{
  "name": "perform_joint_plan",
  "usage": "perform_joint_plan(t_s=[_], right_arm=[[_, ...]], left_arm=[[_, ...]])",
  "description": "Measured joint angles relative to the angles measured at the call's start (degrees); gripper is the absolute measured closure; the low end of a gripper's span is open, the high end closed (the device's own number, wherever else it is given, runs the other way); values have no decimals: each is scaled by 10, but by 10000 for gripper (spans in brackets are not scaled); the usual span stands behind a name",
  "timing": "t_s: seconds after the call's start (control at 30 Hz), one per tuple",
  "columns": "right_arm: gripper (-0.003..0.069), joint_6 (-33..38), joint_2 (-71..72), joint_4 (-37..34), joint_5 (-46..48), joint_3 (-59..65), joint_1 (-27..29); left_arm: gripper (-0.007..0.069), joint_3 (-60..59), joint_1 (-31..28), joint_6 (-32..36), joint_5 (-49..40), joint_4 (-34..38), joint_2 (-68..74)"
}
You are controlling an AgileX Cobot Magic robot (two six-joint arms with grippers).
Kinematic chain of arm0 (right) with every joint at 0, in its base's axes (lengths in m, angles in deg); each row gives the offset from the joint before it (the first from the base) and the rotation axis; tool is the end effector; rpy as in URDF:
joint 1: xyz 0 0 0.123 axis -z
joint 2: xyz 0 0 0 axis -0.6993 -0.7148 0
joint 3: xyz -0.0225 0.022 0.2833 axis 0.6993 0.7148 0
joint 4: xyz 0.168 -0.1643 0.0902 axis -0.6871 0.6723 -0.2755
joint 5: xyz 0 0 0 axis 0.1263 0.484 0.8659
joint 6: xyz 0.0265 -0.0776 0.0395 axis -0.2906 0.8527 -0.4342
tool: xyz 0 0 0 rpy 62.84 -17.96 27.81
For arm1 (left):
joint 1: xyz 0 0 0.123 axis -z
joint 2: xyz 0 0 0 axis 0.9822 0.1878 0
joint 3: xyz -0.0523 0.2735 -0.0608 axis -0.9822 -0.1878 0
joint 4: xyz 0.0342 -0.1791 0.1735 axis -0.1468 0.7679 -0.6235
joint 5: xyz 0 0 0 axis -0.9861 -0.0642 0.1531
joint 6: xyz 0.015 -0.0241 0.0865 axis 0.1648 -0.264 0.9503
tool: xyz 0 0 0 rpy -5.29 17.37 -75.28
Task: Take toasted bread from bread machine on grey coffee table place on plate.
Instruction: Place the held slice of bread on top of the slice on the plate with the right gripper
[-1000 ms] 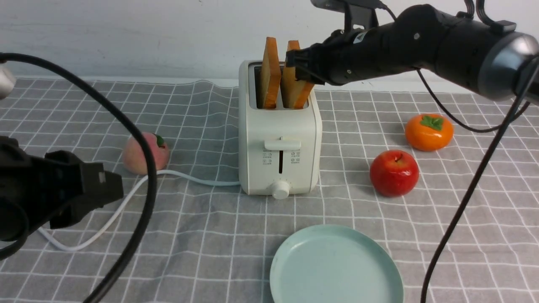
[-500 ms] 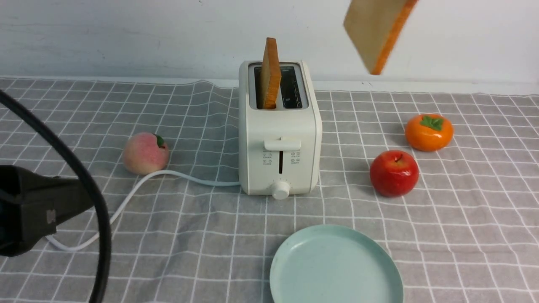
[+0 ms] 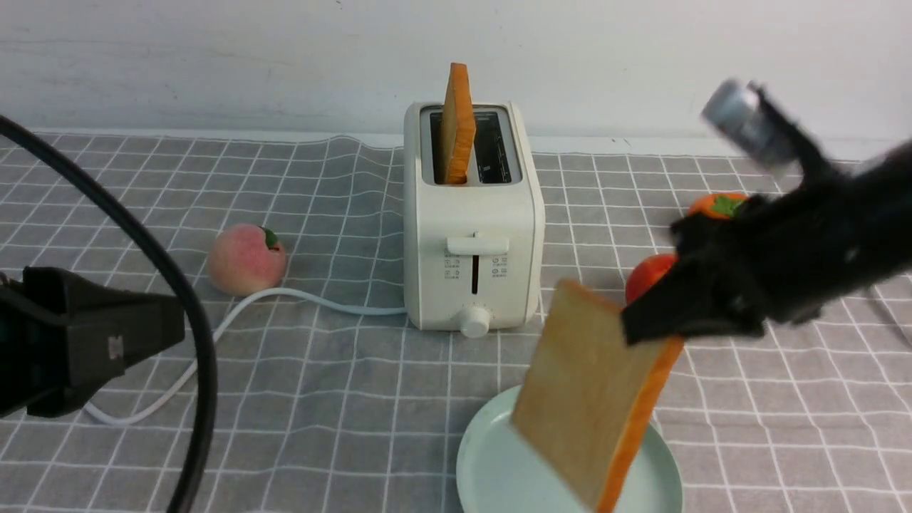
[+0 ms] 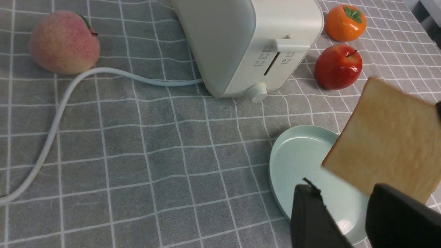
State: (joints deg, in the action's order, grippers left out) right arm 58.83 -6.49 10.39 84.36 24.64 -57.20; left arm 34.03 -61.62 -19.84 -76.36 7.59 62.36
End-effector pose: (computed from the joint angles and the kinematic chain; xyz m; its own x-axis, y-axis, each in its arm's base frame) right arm 0.2629 0.1235 0.3073 -0.9241 -0.0352 -0.3806 -0.3075 0.6597 0.6857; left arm 0.1248 -0.0600 0.3637 -0.6096 -0.1776 -0.7726 0.2700 0.8698 -0.4129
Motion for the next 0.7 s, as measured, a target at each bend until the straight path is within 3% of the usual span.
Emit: perform_joint_plan(t_s=[0.03, 0.17, 0.3, 0.5, 0.57, 0.63, 0.67, 0.7], right_arm=[[617, 57, 0, -64, -34, 49, -17], [617, 188, 0, -195, -139, 156, -43], [594, 241, 0, -255, -212, 216, -45], [449, 247, 2, -273, -278, 242, -45], [325, 253, 7, -258, -283, 237, -45], [239, 253, 14, -223, -283, 224, -45], [231, 251, 16, -212, -283, 222, -45], [166, 238, 26, -161, -280, 203, -45]], left_arm=[[387, 0, 0, 0, 0, 2, 0], [387, 0, 0, 0, -1, 3, 0], [387, 0, 0, 0, -9, 4, 0], [387, 0, 0, 0, -12, 5, 0], [387, 0, 0, 0, -13, 5, 0], [386, 0, 0, 0, -12, 5, 0], [386, 0, 0, 1, -12, 5, 0], [386, 0, 0, 7, -9, 6, 4]])
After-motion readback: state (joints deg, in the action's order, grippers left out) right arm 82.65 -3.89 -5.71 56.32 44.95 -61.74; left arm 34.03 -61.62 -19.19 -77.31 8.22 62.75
